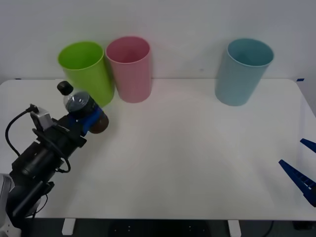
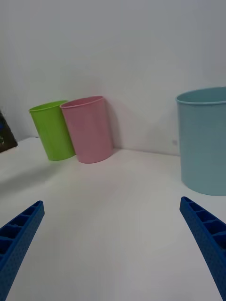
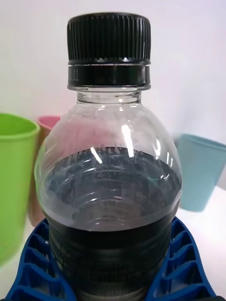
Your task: Grasp the object on the table and drop it into the matching bin: aluminum can to the light blue bin, PET bottle to the pink bin.
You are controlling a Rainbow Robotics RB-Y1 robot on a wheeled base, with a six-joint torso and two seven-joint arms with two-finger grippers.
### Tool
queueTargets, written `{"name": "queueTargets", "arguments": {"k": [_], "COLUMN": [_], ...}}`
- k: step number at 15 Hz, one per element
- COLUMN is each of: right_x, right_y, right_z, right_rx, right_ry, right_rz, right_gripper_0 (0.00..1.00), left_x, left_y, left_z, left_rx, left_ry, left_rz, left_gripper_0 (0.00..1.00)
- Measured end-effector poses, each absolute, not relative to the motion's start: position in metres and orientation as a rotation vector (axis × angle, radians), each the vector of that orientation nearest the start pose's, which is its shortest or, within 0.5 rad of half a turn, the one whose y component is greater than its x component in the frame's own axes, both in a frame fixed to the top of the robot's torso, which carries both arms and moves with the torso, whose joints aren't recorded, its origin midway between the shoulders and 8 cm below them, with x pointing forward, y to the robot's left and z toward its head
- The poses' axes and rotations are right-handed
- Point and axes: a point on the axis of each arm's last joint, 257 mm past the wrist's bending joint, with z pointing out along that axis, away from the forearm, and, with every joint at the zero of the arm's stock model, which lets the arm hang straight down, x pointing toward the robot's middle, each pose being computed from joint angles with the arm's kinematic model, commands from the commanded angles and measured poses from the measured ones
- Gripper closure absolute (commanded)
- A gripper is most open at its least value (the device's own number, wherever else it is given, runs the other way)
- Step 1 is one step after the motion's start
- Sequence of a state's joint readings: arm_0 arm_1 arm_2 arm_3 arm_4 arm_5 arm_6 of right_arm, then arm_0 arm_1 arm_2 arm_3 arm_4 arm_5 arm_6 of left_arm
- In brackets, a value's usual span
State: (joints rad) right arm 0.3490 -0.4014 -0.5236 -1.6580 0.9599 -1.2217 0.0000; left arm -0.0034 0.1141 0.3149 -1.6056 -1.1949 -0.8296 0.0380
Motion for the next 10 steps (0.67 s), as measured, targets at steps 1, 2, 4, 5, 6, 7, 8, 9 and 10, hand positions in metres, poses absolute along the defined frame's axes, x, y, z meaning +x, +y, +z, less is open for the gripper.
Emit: {"name": "queueTargets", "arguments": {"k": [1,2,4,5,6,7,8,9,10], "right_x": [0.342,0.342,0.342,0.342,0.342,0.342,0.342,0.342,0.342], "right_y": [-0.33,-0.33,-0.33,-0.33,-0.33,-0.33,-0.33,-0.33,-0.33], "right_z": [-0.169,-0.169,-0.169,-0.169,-0.169,-0.169,-0.169,-0.169,-0.169], "right_rx": [-0.465,-0.465,-0.465,-0.465,-0.465,-0.465,-0.465,-0.465,-0.465], "right_ry": [1.441,1.441,1.441,1.441,1.441,1.441,1.441,1.441,1.441], "right_rz": [0.567,0.567,0.567,0.567,0.567,0.567,0.567,0.567,0.567], "right_gripper_0": [0.0,0.0,0.0,0.0,0.0,0.0,0.0,0.0,0.0], "left_x": [0.494,0.496,0.499,0.501,0.504,0.508,0.513,0.519,0.524], "left_y": [0.225,0.23,0.238,0.24,0.241,0.241,0.239,0.236,0.232], "left_z": [-0.131,-0.12,-0.101,-0.093,-0.085,-0.078,-0.068,-0.056,-0.045], "left_rx": [0.202,0.17,0.121,0.105,0.104,0.106,0.107,0.107,0.108], "left_ry": [1.314,1.304,1.284,1.275,1.27,1.266,1.257,1.246,1.235], "left_rz": [-0.579,-0.583,-0.593,-0.597,-0.6,-0.604,-0.613,-0.628,-0.64], "left_gripper_0": [1.0,1.0,1.0,1.0,1.0,1.0,1.0,1.0,1.0]}}
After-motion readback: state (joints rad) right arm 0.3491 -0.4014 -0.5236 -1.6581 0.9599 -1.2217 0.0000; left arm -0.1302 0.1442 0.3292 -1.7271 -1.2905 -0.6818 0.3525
